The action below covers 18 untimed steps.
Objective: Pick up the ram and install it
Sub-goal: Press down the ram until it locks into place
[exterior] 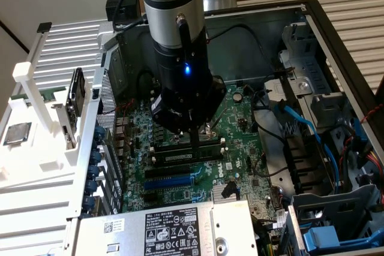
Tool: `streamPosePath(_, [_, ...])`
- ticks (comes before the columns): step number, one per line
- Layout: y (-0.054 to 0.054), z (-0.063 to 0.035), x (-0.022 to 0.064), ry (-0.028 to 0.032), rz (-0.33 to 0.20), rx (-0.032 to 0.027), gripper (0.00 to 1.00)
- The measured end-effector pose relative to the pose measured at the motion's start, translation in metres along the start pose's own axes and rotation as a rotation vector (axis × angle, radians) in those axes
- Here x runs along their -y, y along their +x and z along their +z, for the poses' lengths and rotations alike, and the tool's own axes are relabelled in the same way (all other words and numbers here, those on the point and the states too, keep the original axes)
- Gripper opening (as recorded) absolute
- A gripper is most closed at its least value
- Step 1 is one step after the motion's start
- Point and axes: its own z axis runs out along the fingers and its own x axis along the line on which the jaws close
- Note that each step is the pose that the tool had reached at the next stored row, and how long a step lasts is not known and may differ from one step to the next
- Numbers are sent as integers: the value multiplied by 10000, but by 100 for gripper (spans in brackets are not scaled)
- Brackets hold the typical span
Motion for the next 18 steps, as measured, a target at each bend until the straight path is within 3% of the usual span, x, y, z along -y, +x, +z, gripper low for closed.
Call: streamPosePath(18, [-1,-9,0,135,1841,-60,10])
